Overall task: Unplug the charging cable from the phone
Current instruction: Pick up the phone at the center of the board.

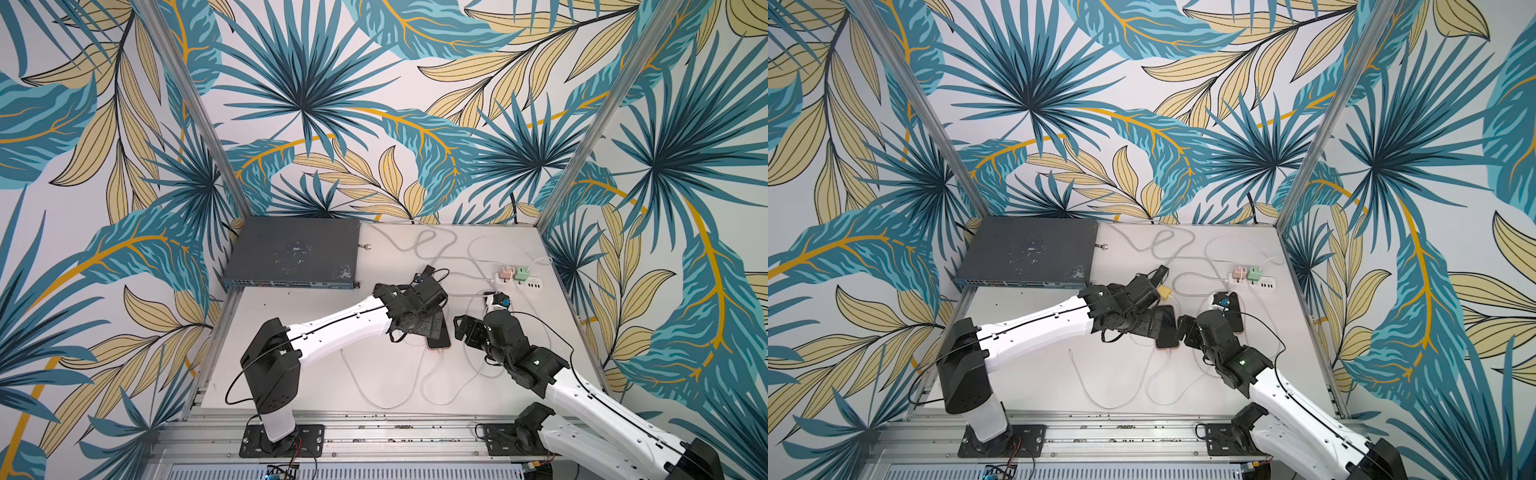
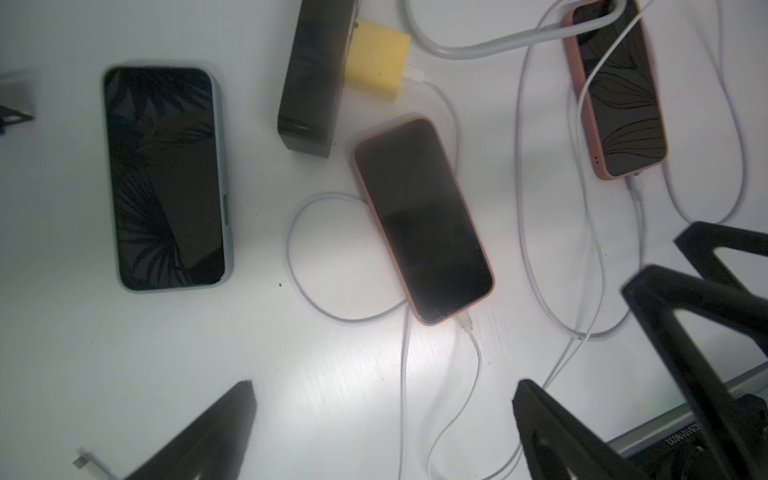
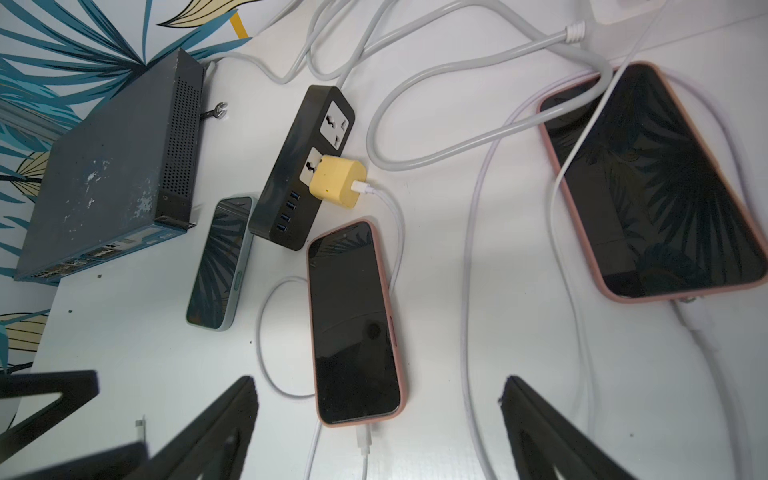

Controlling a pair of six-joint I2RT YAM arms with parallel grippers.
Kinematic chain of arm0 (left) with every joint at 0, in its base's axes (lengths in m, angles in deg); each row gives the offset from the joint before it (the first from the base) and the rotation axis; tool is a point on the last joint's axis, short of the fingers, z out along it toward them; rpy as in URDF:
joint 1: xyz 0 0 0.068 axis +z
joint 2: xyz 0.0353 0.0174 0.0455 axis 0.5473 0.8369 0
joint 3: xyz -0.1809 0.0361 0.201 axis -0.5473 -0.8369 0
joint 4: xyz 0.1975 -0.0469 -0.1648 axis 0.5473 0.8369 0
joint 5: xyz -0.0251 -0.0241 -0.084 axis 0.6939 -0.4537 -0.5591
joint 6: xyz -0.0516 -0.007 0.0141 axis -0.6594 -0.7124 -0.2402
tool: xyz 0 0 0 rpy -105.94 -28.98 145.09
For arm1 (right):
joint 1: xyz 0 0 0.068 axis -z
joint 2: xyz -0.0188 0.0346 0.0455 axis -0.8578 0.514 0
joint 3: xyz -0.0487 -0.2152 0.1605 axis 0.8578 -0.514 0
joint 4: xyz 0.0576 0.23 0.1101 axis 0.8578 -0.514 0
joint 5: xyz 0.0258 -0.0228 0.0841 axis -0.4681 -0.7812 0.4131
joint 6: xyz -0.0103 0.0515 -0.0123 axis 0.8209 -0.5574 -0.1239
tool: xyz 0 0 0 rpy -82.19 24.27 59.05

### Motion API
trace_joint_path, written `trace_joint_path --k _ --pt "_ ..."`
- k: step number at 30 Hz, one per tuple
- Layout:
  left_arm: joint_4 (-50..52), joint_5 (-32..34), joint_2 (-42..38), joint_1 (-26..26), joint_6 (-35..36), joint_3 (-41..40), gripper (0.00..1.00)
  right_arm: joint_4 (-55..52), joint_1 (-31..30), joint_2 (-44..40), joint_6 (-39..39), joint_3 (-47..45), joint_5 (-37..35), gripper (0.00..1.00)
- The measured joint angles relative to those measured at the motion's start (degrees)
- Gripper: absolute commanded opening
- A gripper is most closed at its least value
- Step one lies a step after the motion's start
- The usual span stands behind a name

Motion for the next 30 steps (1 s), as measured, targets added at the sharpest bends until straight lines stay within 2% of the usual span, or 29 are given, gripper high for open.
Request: trace_joint_path --k 4,7,8,11,14,18,24,28,30 --pt "-7.37 6.45 -6.69 -4.09 1.25 -2.82 1.0 0.68 0.17 -0.26 0.28 -0.44 0.2 0.93" --pt "-20.81 12.13 -16.33 -6.29 4.13 -13.07 1.0 0.83 0.24 -1.27 0.46 -0.94 0.17 0.93" --pt "-27.98 14.03 -21.07 -6.88 3.76 -19.08 1.0 1.11 0.31 -1.75 0.52 -1.09 0.17 0.93" --pt "-42.97 13.55 -27.96 -4.15 0.28 -31.04 1.0 1.86 0.37 -2.14 0.7 -1.11 0.17 0.93" --pt "-48.46 9.46 -26.77 0.83 -0.94 -33.55 0.98 2.23 0.59 -2.45 0.87 -1.2 0.2 0.93" --pt "-45.4 3.15 -20.09 1.84 -0.48 -25.75 0.94 2.19 1.66 -3.39 0.92 -1.4 0.13 0.94" --pt "-24.44 -0.5 -3.39 1.2 -2.58 0.11 0.87 -1.7 4.98 -3.96 1.22 0.13 -1.29 0.96" --pt "-10.38 -1.44 8.26 0.72 -6.71 11.39 0.96 -4.55 7.61 -6.78 1.73 1.77 -2.49 0.96" --pt "-3.56 -1.6 13.33 0.55 -8.26 14.93 0.96 -5.29 8.61 -8.72 1.88 2.03 -2.84 0.96"
